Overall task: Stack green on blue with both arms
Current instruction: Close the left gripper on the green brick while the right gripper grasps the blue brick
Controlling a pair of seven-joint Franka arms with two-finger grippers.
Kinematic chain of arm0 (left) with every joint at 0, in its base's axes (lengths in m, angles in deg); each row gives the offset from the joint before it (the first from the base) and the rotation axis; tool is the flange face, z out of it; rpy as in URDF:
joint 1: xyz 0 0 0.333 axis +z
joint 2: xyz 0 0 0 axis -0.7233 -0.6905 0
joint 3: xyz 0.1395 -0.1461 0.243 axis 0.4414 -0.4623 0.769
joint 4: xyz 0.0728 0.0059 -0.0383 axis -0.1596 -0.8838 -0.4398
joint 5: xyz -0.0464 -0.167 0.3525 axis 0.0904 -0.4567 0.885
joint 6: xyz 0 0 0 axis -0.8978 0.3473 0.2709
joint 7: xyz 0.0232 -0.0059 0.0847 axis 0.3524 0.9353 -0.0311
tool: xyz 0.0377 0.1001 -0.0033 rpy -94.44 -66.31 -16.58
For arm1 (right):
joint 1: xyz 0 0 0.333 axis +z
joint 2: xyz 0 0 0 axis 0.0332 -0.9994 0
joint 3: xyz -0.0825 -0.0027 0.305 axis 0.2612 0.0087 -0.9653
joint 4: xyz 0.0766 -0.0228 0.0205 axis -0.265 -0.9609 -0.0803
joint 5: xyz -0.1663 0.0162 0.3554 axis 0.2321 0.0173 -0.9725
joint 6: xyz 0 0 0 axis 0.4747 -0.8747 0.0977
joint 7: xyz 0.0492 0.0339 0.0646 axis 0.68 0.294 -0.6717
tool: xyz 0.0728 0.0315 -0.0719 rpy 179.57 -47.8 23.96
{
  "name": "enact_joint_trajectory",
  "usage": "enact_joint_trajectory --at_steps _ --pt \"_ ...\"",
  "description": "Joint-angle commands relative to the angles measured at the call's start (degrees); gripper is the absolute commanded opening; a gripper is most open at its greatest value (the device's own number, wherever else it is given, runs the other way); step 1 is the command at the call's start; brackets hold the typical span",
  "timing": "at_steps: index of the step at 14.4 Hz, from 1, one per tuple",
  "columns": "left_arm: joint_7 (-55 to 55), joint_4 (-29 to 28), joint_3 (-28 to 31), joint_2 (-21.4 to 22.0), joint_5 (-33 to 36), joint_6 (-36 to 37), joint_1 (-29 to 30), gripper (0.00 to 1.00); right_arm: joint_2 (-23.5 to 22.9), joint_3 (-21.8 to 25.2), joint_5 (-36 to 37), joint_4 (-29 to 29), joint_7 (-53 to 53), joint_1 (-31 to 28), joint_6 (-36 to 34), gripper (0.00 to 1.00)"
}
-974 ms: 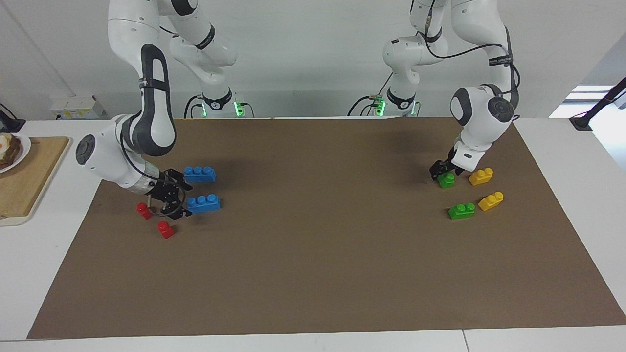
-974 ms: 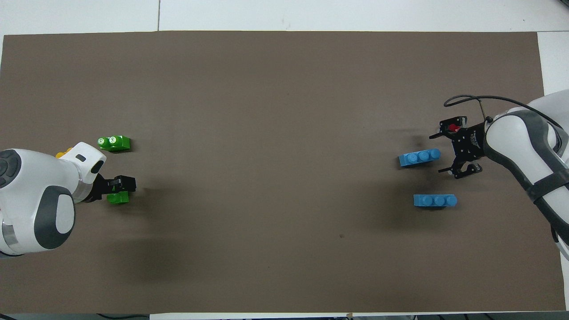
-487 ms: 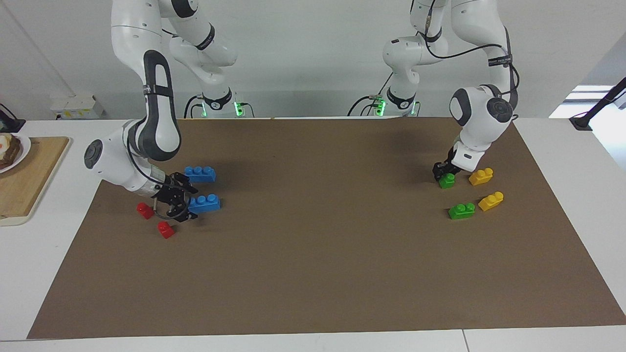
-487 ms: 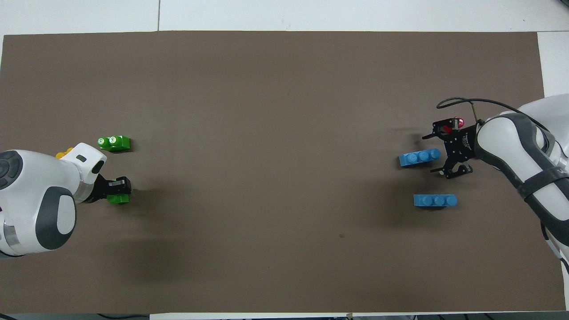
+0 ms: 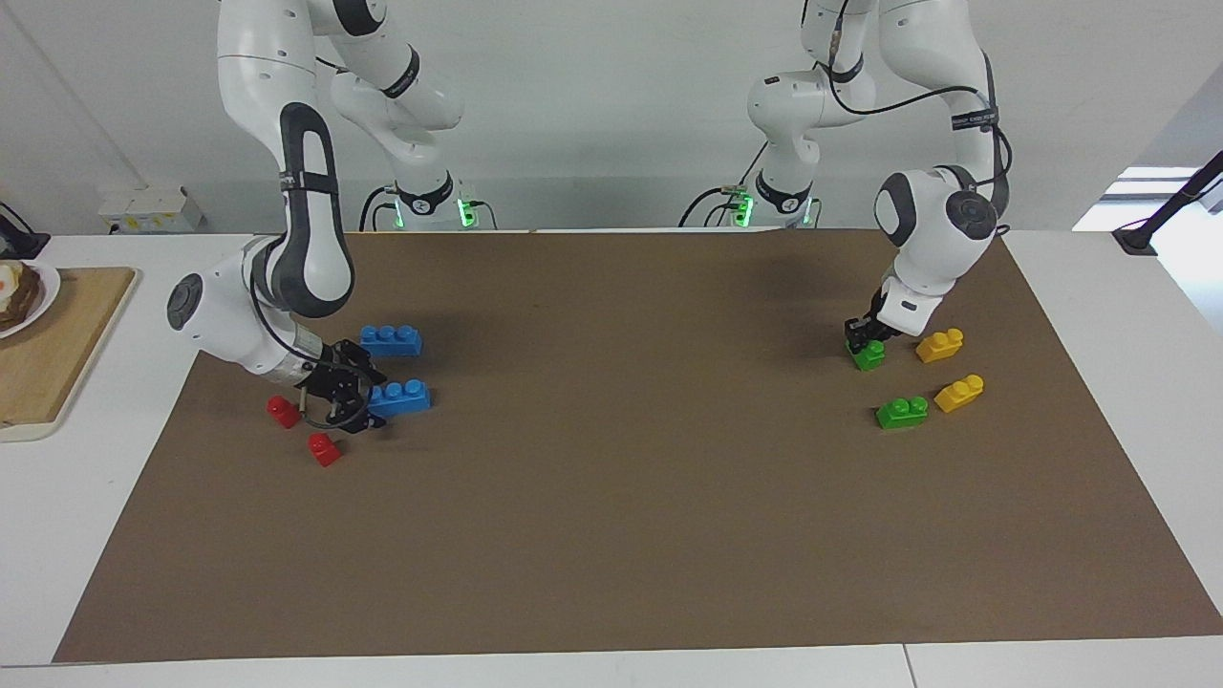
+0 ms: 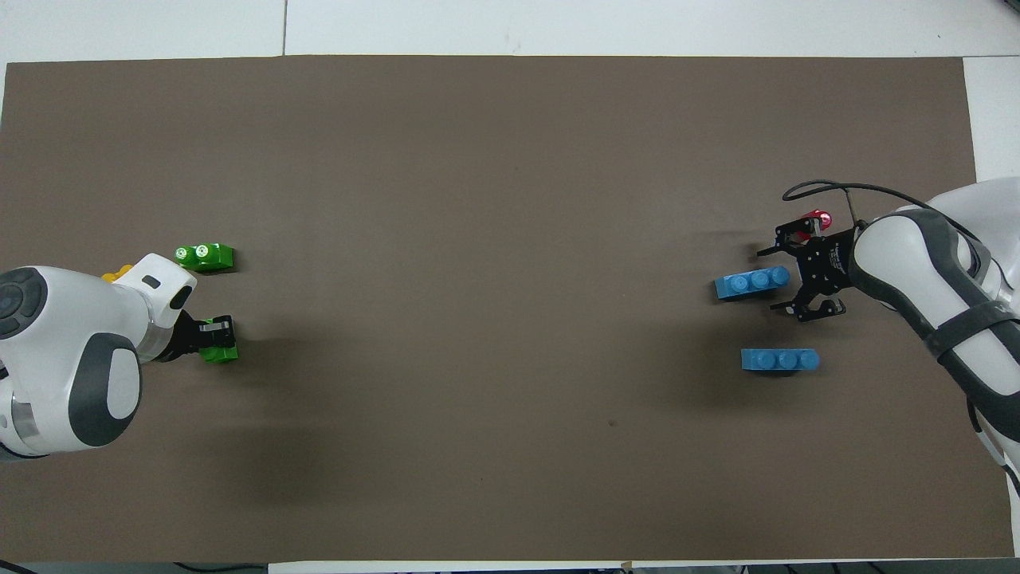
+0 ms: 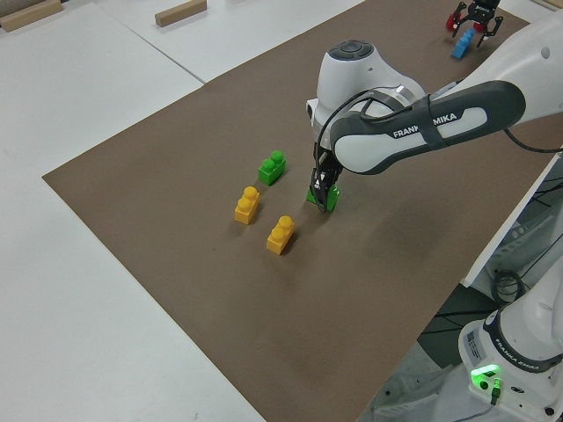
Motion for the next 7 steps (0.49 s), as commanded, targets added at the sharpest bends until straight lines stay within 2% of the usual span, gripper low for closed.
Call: enact_joint_trajectory --at_steps 1,4,6,7 --pt "-1.1 2.8 0.4 0.1 0.1 3.5 -0.7 0.00 0.2 -0.4 -2.2 -0.8 -2.3 -1.0 1.3 0.76" --pt "-1.2 3.4 0.4 0.1 0.0 4.4 -0.6 0.00 0.2 -0.4 -4.1 -0.4 -2.5 -1.1 1.3 0.69" --pt "-1.2 3.4 0.4 0.1 0.0 4.3 -0.7 0.00 0.2 -0.4 -4.3 -0.4 -2.6 -1.1 1.3 0.54" --pt "-1.2 3.4 0.3 0.1 0.0 4.3 -0.6 0.00 0.2 -0.4 -4.3 -0.4 -3.1 -1.1 1.3 0.37"
